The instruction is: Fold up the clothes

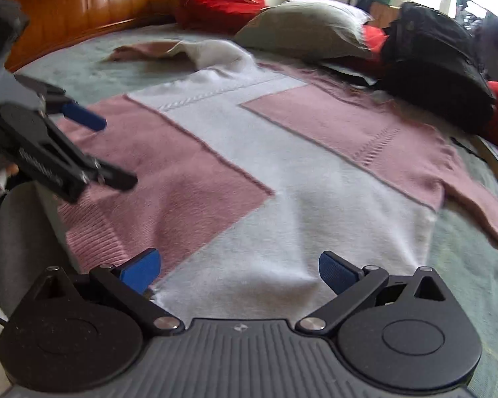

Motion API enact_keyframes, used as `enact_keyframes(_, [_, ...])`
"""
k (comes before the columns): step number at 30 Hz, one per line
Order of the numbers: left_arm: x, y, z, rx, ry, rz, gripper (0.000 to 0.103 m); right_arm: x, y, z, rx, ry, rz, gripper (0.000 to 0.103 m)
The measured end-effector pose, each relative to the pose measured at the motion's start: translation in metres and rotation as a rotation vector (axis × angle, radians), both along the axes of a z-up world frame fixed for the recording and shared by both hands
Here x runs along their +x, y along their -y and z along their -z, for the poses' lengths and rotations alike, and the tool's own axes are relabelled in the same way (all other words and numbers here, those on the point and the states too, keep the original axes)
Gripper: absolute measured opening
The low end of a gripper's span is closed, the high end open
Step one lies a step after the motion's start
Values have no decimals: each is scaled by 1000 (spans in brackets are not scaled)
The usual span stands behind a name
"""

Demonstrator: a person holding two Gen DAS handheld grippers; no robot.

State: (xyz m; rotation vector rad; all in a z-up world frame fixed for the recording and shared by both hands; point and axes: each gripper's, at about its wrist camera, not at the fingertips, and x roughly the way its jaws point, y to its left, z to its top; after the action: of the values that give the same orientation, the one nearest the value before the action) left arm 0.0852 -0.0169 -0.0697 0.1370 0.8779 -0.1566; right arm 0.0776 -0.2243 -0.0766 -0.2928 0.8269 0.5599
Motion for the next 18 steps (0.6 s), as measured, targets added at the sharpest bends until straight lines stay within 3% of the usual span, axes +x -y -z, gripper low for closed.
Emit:
enact_keyframes(6, [-16,-9,9,-24,1,-4,102,-4,12,2,6,-41,49,103])
enact_keyframes(10, [-24,-18,-5,-39,-23,18,102,7,13,-13,42,-58,99,103])
enact_keyframes(14, [-11,-30,-29,-45,51,-3,102,31,8,-38,77,-5,143,103])
enact_keyframes(18, [18,-48,-25,-102,33,-39,102,63,-3,-46,50,39,168,103])
